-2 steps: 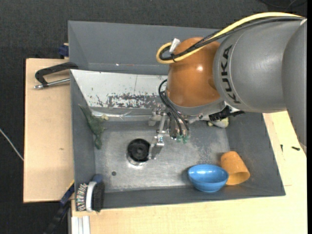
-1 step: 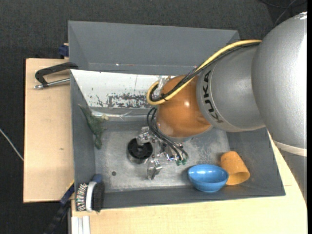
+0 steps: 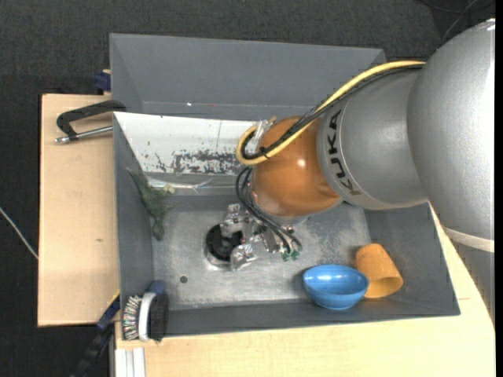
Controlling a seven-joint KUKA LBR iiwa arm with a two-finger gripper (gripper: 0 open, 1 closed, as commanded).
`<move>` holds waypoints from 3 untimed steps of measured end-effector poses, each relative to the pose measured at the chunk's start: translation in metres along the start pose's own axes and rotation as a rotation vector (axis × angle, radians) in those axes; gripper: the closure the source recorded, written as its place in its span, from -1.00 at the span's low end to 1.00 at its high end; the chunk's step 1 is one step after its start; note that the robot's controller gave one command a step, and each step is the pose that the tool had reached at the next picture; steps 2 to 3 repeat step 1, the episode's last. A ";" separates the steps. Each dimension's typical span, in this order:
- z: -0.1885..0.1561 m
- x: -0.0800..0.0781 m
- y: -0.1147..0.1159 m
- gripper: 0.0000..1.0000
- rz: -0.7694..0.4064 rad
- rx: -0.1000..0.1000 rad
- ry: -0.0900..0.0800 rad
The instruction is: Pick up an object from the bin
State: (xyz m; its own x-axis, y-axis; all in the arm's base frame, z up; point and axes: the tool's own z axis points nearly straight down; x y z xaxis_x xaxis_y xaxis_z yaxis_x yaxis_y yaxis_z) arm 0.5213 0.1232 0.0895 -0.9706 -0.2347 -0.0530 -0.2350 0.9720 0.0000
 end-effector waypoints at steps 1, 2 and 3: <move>-0.112 -0.011 -0.006 1.00 -0.235 -0.005 0.040; -0.112 -0.011 -0.006 1.00 -0.235 -0.005 0.040; -0.112 -0.011 -0.006 1.00 -0.235 -0.005 0.040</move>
Offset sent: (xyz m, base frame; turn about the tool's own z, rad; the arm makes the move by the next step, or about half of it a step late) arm 0.0036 -0.0060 0.1082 -0.2351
